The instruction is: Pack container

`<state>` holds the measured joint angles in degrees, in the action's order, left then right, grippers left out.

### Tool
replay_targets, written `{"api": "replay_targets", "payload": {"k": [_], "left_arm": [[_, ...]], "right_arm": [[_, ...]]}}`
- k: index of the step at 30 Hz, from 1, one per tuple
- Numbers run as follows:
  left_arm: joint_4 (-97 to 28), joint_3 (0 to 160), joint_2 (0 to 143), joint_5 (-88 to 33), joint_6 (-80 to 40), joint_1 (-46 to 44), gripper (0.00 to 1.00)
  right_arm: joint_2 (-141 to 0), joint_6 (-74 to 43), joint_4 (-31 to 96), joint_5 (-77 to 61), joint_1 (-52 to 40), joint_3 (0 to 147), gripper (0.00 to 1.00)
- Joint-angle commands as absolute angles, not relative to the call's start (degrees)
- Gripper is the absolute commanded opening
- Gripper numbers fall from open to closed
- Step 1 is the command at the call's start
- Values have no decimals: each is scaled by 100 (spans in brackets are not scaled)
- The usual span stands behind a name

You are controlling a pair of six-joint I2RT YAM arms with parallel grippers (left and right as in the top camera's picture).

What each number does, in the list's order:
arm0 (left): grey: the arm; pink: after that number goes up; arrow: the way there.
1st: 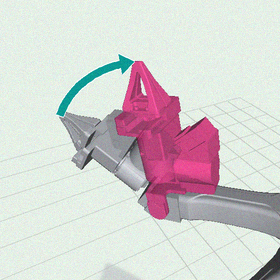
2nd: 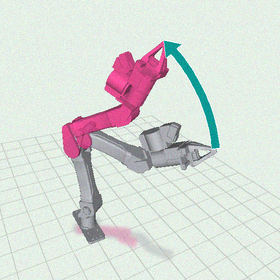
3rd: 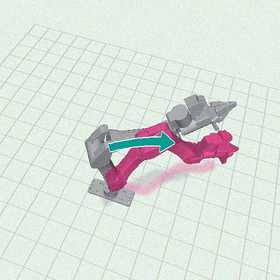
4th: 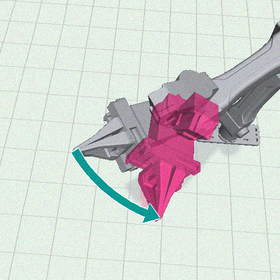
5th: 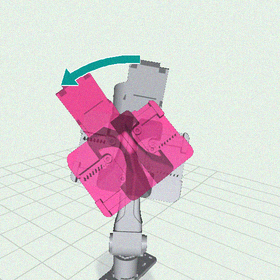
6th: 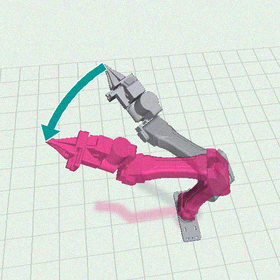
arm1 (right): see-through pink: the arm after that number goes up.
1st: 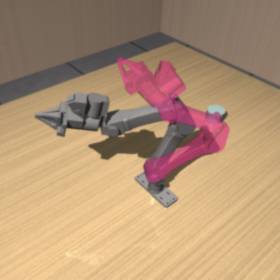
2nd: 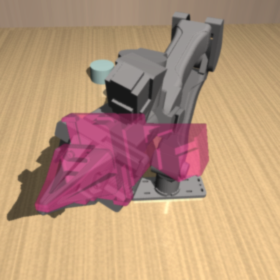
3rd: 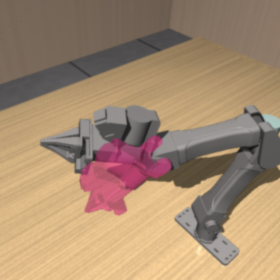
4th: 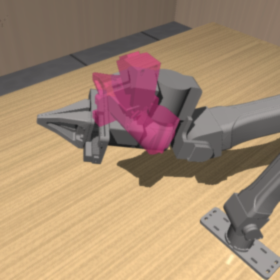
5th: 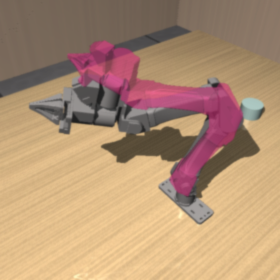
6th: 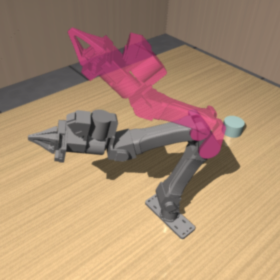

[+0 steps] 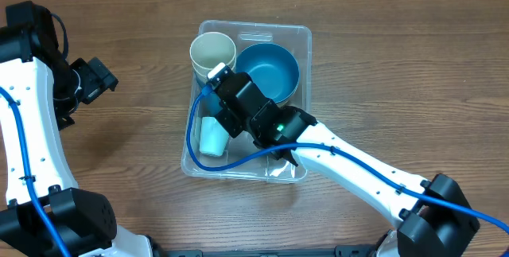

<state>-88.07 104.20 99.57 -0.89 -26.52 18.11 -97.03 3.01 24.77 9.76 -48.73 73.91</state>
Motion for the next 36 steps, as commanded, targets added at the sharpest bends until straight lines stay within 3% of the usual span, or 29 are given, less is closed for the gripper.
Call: {"api": "replay_targets", "payload": {"k": [1, 6, 11, 13, 29, 36], "left_arm": [[-8799, 10516, 9996, -108, -2528, 1835, 100], [-8799, 10516, 9998, -108, -2528, 1835, 100], [-8799, 10516, 9998, -108, -2528, 1835, 100], [-8799, 10516, 9998, -108, -2528, 1835, 100], [-8799, 10516, 9998, -108, -2528, 1835, 100], [-8799, 10516, 9998, -108, -2528, 1835, 100]], "right_arm": [[-9786, 250, 2475, 1048, -4834, 7500, 4], [-9784, 250, 2473, 1046, -4836, 7502, 7], [-9487, 220, 2475, 1050, -4836, 7502, 37], [-9214, -1, 2517, 1048, -4836, 7505, 44], [-7754, -180, 3044, 1052, -4764, 7505, 54], [-7118, -1264, 3520, 1540, -3295, 7507, 64]]}}
